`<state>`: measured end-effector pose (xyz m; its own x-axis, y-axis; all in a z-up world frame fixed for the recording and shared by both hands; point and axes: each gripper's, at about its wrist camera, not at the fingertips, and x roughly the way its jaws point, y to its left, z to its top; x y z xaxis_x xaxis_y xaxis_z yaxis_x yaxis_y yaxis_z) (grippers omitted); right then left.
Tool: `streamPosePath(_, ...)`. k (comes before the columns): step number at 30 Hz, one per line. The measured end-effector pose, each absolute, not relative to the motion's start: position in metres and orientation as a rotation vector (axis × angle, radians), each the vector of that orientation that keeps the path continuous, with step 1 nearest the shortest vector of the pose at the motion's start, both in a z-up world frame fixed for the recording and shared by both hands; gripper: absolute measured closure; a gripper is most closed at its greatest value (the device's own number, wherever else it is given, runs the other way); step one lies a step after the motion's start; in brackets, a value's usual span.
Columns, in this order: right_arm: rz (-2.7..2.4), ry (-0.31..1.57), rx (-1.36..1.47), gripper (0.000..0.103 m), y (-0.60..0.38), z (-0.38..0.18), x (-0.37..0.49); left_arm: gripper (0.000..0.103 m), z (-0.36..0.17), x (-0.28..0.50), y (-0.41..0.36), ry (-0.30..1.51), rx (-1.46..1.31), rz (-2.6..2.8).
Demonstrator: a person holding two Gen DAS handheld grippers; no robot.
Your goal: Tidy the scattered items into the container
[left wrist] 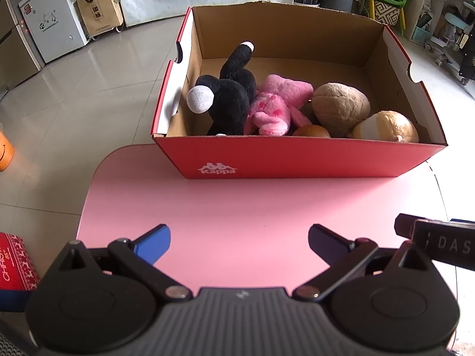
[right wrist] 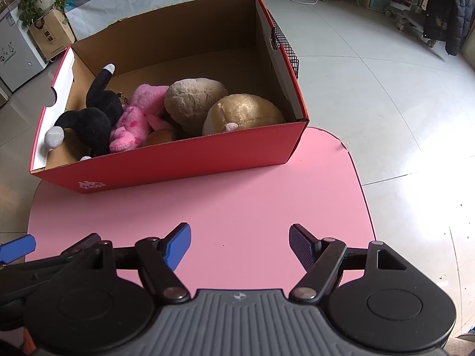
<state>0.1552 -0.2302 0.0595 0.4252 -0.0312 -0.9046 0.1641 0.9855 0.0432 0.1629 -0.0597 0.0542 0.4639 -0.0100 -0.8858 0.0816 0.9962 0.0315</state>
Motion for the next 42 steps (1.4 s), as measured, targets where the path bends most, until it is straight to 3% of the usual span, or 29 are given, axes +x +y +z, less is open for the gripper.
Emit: streamPosePath(42, -0.123, 1.130, 0.124, 0.029, -0.2311, 0.0594, 0.1552, 0.000, 0.0528, 0.1623, -0.0618, 1.087, 0.091, -0.054)
